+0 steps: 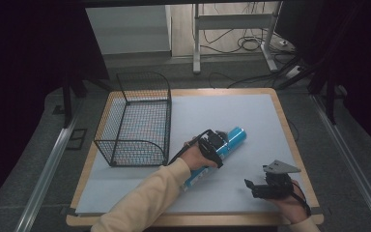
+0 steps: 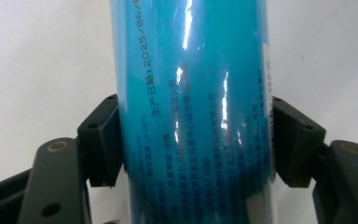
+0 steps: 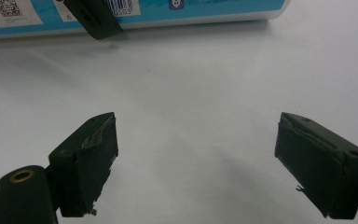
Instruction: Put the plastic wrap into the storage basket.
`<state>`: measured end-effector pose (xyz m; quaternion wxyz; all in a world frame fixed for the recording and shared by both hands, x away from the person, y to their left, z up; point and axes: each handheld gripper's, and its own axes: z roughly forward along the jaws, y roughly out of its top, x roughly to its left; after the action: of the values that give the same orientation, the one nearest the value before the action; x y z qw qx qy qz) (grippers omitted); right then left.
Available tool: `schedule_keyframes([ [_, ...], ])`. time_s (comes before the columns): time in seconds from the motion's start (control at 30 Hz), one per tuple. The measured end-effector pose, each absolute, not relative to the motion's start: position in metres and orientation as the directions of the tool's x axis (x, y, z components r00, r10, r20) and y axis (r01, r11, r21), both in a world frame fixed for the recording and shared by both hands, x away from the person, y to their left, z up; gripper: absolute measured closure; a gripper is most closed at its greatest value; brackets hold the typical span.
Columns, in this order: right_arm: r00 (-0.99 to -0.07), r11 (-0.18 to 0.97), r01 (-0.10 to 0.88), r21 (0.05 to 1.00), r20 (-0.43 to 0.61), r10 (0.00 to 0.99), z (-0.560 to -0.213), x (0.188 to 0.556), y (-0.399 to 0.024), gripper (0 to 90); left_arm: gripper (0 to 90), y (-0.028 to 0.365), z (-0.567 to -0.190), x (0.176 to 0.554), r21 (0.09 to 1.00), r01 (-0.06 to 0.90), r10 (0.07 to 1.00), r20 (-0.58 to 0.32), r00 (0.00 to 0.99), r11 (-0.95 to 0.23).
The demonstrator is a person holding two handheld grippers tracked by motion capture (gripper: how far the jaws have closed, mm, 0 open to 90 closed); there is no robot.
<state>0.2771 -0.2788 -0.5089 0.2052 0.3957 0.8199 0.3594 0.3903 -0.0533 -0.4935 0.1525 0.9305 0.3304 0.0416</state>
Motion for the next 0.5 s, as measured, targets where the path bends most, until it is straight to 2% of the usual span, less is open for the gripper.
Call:
schedule_keyframes([
  [0.3,-0.597,0.424,0.502,0.754,-0.052,0.8,-0.5075,0.2771,-0.2801,13.7,30.9,-0.0551,-0.4907,0.3943,0.279,0.624,0.64,-0.041,0.767,-0.73],
  [0.5,-0.59,0.413,0.499,0.762,-0.051,0.806,-0.5065,0.2781,-0.2833,13.8,31.2,-0.0514,-0.4848,0.3965,0.298,0.613,0.633,-0.038,0.773,-0.732],
])
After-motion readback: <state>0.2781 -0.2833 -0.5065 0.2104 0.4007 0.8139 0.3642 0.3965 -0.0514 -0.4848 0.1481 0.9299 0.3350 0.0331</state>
